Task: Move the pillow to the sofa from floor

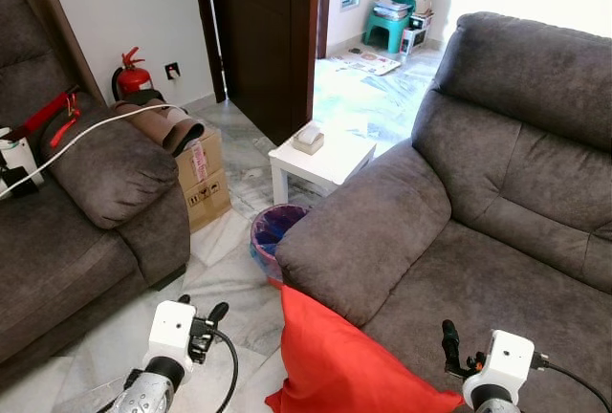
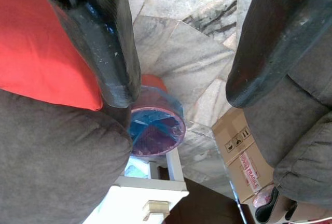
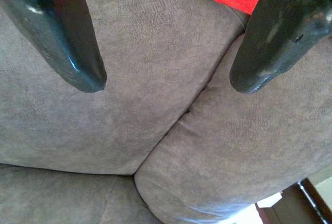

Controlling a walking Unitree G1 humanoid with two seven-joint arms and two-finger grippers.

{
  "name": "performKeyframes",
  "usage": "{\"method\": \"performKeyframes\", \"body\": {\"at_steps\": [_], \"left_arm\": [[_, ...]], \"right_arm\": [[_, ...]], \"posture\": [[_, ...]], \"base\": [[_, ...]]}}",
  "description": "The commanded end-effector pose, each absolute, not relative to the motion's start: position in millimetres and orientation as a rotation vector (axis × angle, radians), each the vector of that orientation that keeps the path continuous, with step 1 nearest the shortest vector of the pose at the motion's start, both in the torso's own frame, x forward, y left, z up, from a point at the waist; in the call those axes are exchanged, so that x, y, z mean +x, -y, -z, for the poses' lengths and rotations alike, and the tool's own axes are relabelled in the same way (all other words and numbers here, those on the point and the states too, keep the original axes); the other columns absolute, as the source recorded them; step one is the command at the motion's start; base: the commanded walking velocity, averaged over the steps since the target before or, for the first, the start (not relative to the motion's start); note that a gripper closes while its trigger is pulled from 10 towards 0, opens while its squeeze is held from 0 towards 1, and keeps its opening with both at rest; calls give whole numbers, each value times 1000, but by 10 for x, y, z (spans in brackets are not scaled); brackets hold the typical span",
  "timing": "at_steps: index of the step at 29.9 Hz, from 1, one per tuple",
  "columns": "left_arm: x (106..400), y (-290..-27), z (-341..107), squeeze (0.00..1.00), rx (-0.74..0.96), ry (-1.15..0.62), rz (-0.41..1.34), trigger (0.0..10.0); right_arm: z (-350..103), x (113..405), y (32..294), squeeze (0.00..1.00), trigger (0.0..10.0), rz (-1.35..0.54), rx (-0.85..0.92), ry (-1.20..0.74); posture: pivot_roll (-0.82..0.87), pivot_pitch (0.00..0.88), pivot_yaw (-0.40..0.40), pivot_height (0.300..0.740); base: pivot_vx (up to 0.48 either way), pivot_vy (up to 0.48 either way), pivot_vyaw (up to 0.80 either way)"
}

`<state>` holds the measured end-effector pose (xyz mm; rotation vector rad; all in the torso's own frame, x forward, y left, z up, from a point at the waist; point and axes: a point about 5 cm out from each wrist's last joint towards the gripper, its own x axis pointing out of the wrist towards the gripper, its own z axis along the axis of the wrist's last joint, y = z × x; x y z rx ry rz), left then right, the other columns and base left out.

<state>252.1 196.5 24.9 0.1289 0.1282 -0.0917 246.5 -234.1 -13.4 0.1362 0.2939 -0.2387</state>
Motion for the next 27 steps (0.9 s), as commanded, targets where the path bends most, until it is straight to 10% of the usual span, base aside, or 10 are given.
{"method": "performKeyframes", "body": {"at_steps": [1,27], "left_arm": [[2518,-1999,-266,0,137,-119,85,10000],[2519,-1988,-266,0,142,-125,85,10000]], "right_arm": [[173,2423,2335,0,10000,247,145,-309],[209,2430,2287,0,10000,218,140,-352]], "posture": [[25,74,12,704],[30,79,13,671]], "base": [[0,0,0],[0,0,0]]}}
